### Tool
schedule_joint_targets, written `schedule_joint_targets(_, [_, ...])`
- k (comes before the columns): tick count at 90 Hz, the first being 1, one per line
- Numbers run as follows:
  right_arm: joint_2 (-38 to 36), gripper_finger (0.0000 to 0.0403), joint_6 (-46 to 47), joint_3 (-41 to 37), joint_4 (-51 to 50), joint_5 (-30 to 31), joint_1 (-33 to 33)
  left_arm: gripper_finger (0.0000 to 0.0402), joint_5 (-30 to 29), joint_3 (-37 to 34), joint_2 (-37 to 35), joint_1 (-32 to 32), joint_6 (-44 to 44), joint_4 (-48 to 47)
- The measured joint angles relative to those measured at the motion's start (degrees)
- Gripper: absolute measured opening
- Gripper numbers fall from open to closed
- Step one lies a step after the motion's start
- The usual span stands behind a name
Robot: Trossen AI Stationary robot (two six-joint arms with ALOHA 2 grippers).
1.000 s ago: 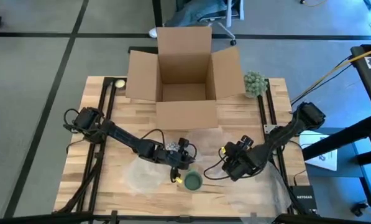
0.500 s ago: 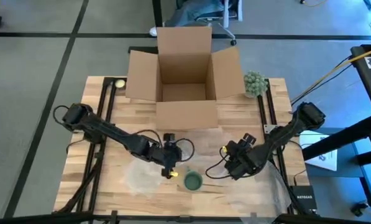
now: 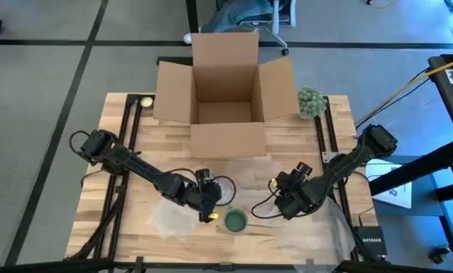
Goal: Wrap mug
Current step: Wrap the green mug with the right transparent bubble wrap
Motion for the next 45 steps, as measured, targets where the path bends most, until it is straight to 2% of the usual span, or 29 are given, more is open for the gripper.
schedule_joint_targets(27, [0.0, 0.0188, 0.0, 0.0, -0.1, -0.5, 0.0, 0.0153, -5.5, -0.5, 1.3, -0.9, -3.9, -2.3])
schedule_joint_targets(45, [-1.9, 0.0188, -3.7, 2.1, 0.0, -5.3, 0.1, 0.0153, -5.6, 1.3, -0.8, -1.5, -4.2, -7.8])
